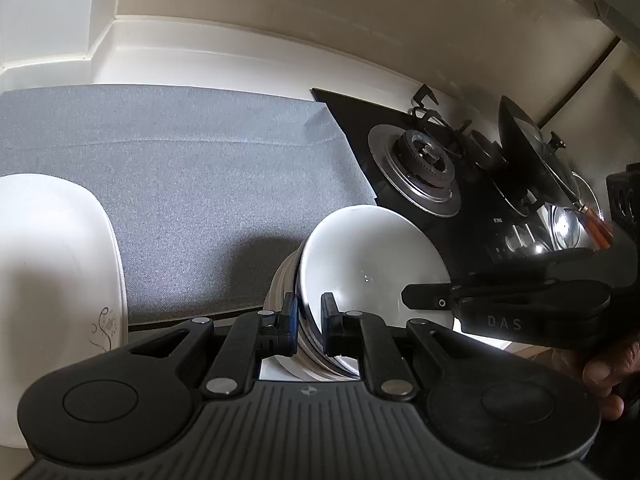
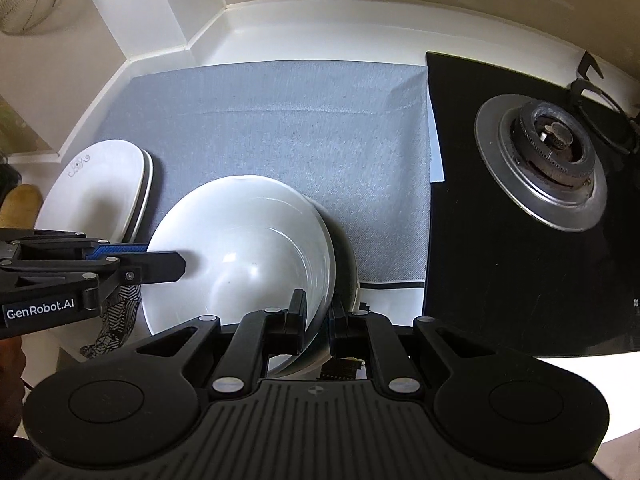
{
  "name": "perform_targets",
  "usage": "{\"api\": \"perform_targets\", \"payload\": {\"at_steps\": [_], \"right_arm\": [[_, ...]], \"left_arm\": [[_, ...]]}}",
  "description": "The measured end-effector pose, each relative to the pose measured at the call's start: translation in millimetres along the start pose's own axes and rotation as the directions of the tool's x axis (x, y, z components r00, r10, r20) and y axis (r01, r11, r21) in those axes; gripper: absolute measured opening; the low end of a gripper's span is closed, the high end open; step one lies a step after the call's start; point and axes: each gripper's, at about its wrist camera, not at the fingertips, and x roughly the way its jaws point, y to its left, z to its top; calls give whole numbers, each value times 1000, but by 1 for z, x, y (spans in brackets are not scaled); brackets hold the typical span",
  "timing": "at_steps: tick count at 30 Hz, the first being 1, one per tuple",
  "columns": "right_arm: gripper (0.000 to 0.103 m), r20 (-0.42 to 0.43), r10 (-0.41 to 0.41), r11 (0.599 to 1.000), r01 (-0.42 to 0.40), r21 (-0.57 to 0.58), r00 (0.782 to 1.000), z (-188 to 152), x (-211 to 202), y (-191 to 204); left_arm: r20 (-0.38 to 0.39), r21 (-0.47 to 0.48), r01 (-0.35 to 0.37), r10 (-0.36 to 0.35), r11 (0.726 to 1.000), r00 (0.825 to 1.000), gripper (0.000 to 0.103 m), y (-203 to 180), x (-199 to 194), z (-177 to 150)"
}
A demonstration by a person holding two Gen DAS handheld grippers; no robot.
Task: Organize plates and bowls
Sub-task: 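Open the left gripper and regrip the rim of the whole bowl stack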
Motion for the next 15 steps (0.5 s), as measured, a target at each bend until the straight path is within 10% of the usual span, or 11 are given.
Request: {"api": "perform_targets", "payload": {"at_steps": [15], "right_arm": [[12, -13, -42, 999, 42, -32, 999, 5, -2, 8]], "left_arm": [[-17, 6, -6, 7, 1000, 1000, 11, 0, 9, -1]]}}
